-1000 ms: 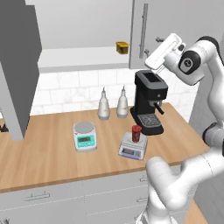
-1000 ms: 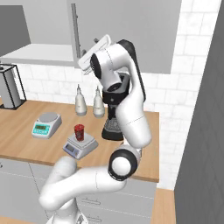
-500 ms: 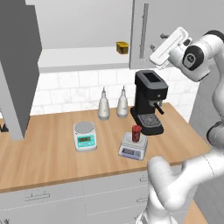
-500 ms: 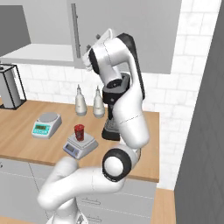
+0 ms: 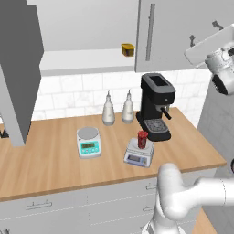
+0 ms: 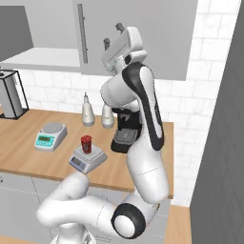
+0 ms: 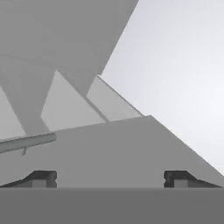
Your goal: Pick the yogurt and place it on the digital scale for weighing, and close the cabinet.
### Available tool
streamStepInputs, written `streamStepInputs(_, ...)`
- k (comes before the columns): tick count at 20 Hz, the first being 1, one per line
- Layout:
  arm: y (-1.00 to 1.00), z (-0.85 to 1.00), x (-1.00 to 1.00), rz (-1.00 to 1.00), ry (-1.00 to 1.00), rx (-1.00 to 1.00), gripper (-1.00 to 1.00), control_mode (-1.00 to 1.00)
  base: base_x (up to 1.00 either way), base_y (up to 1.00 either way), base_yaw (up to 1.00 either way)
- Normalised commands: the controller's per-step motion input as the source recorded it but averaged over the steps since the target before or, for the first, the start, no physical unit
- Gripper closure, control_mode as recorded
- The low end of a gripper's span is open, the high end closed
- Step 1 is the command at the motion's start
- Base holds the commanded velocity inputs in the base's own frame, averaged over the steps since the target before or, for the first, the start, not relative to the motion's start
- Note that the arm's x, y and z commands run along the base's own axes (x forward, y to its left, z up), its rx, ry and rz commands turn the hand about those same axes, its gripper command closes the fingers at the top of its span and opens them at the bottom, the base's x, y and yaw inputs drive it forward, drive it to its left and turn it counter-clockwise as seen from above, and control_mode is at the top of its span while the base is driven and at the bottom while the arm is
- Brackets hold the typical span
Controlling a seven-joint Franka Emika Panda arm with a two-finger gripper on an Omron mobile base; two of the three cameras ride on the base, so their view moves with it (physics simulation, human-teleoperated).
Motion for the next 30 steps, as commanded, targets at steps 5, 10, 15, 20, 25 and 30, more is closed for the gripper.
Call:
streamStepInputs(5,0.79,-0.01,-0.07,-0.39,-0.95,0.01,-1.0,-1.0,0.0,0.0,0.0)
streamStepInputs(10,0.89,-0.12,0.03,-0.45,-0.66,0.06,-1.0,-1.0,0.0,0.0,0.0)
streamStepInputs(15,1.0,-0.82,0.3,-0.18,-0.33,0.11,-1.0,-1.0,0.0,0.0,0.0)
streamStepInputs(20,1.0,-0.8,0.08,-0.21,-0.27,0.07,-1.0,-1.0,0.0,0.0,0.0)
streamStepInputs(25,1.0,-1.0,0.3,-0.25,0.02,-0.03,-1.0,-1.0,0.0,0.0,0.0)
streamStepInputs(30,1.0,-0.31,0.15,-0.2,0.35,-0.37,-1.0,-1.0,0.0,0.0,0.0)
